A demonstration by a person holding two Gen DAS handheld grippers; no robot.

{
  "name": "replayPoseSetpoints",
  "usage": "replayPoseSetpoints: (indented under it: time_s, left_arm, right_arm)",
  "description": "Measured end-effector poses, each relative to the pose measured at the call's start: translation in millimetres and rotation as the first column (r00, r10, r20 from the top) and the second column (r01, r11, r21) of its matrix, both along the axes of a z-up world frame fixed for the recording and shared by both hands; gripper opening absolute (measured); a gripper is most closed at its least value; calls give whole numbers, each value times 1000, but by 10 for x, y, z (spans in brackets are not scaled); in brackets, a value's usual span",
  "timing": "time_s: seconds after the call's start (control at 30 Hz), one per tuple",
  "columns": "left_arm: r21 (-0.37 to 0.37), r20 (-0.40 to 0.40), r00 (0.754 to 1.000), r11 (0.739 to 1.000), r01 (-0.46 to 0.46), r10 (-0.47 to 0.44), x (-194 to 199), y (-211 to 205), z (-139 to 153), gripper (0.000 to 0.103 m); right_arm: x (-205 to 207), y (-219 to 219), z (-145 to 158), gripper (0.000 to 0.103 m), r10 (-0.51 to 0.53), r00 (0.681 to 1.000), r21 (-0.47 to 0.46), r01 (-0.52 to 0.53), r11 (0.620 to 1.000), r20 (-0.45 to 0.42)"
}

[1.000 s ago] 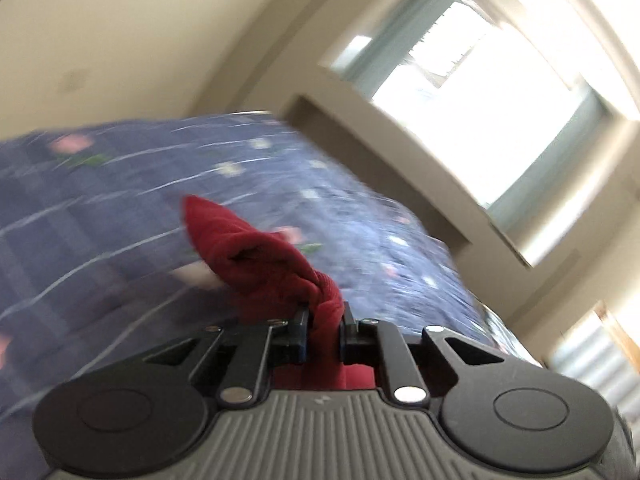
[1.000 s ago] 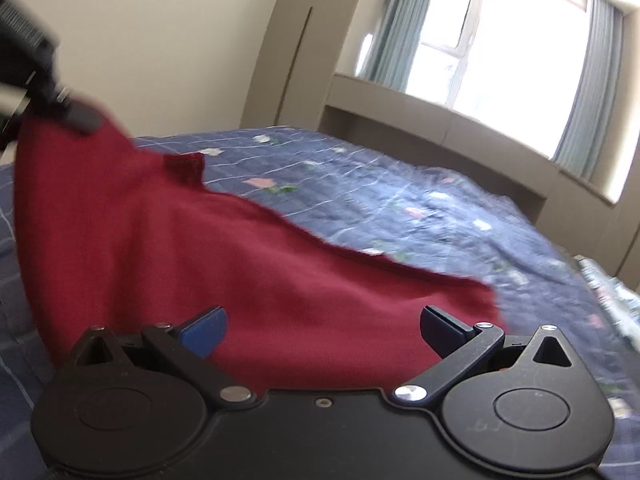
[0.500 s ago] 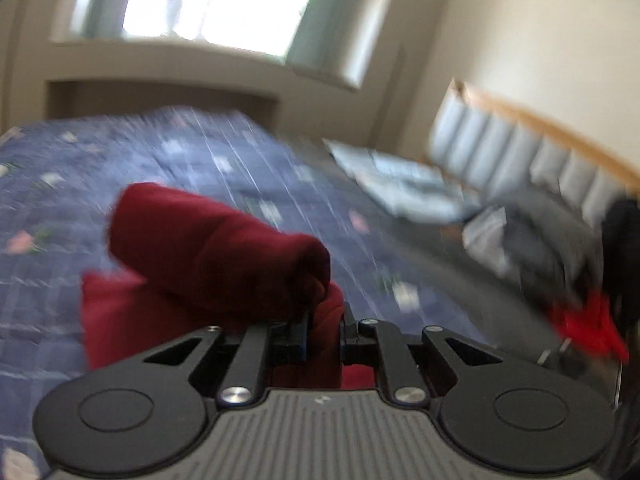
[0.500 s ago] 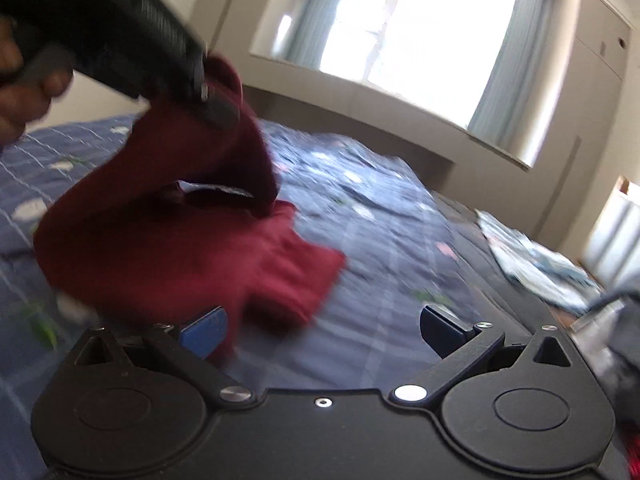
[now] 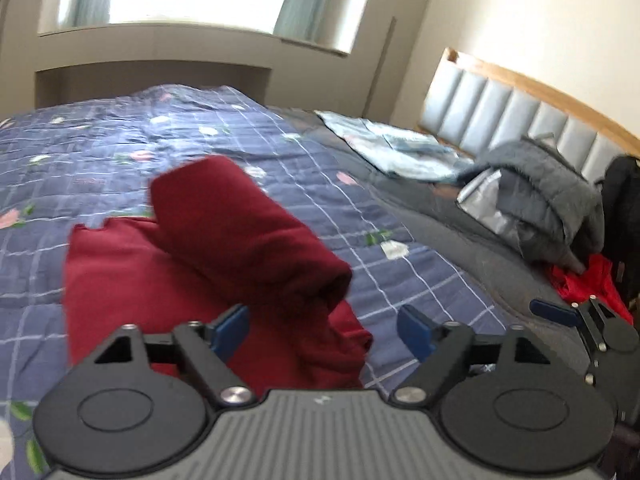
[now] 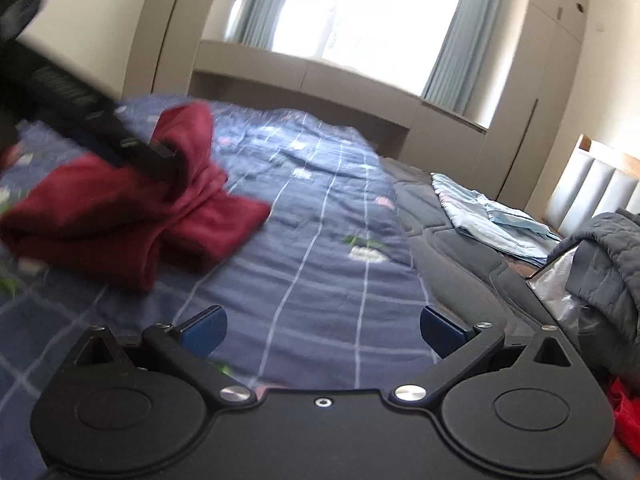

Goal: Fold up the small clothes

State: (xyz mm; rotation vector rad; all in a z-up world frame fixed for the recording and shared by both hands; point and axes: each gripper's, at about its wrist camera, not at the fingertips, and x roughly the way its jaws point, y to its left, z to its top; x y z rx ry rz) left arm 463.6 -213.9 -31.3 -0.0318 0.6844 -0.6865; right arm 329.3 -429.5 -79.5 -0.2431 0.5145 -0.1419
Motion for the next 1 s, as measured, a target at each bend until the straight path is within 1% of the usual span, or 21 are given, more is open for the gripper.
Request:
replayPoseSetpoints:
  time_s: [0.1, 0.17, 0.2, 0.3, 0.33, 0.37, 0.4, 0.43, 0.5, 0.53, 0.57, 0.6, 0.63, 0.73, 0.77, 0.83, 0.87, 0.9, 0.93, 0.97, 1.0]
  left_arm:
    - [4, -9, 995, 995, -96, 96, -57, 291, 39, 89]
    - [26, -17, 982, 982, -186, 186, -48, 464, 14, 94]
    - [42, -20, 973, 972, -231, 232, -37, 550, -7, 94]
    - [63, -43, 943, 943, -326, 329, 19, 782, -68, 97]
    - [69, -56, 931, 931, -357, 361, 40, 849, -96, 100]
    - [77, -70, 912, 913, -400, 405, 69, 915, -128, 101]
    - [80, -81, 896, 899, -430, 436, 92, 969, -153, 101]
    - [81, -94, 880, 885, -459, 465, 114, 1023, -177, 102]
    - [84, -122, 852, 861, -502, 509, 143, 1126, -219, 103]
    - [90, -135, 842, 853, -514, 522, 163, 1160, -248, 103]
    - [99, -146, 836, 849, -520, 529, 172, 1180, -269, 103]
    - [104, -153, 833, 847, -521, 531, 180, 1186, -291, 103]
    - [104, -155, 833, 847, -521, 532, 179, 1203, -311, 103]
    - [108, -152, 834, 847, -520, 531, 187, 1239, -347, 103]
    - [112, -149, 835, 848, -518, 530, 182, 1253, -355, 103]
    - [114, -143, 834, 846, -521, 533, 163, 1276, -371, 103]
    - [112, -144, 831, 843, -526, 537, 154, 1292, -375, 103]
    - [110, -149, 829, 842, -528, 540, 155, 1310, -385, 103]
    - [108, -156, 825, 839, -533, 544, 163, 1326, -399, 103]
    - [104, -165, 820, 836, -538, 548, 166, 1346, -410, 103]
    - [103, -174, 815, 834, -543, 552, 170, 1363, -418, 103]
  right_arm:
    - [102, -90, 114, 102, 19, 999, 88, -22, 996, 34]
    - [187, -86, 203, 102, 40, 998, 146, -47, 988, 55]
    - [253, -74, 244, 102, 56, 996, 183, -67, 981, 65]
    - [504, 28, 355, 102, 131, 987, 288, -152, 946, 89]
    - [738, 146, 402, 102, 181, 979, 349, -204, 915, 98]
    - [738, 146, 402, 102, 181, 979, 349, -204, 915, 98]
    - [977, 282, 438, 101, 209, 973, 378, -231, 897, 99]
    - [977, 282, 438, 97, 209, 973, 378, -231, 897, 99]
    - [1237, 421, 463, 90, 223, 971, 399, -240, 885, 87]
    - [1350, 452, 475, 83, 217, 973, 420, -229, 878, 76]
    - [1457, 471, 474, 78, 211, 975, 451, -216, 866, 61]
    - [1548, 477, 465, 66, 203, 978, 486, -198, 851, 43]
    - [1601, 468, 448, 51, 185, 982, 507, -173, 844, 26]
    - [1604, 309, 382, 30, 91, 996, 575, -70, 815, -9]
    - [1573, 233, 350, 27, 54, 998, 589, -32, 807, -19]
    - [1508, 81, 283, 18, -25, 999, 587, 47, 808, -45]
    - [1463, 3, 243, 15, -61, 996, 599, 84, 797, -59]
    - [1396, -157, 143, 14, -108, 990, 643, 139, 753, -88]
    - [1396, -157, 143, 14, -108, 990, 643, 139, 753, -88]
    - [1366, -216, 89, 14, -121, 987, 656, 161, 737, -106]
    - [1330, -246, 34, 18, -130, 984, 656, 175, 734, -118]
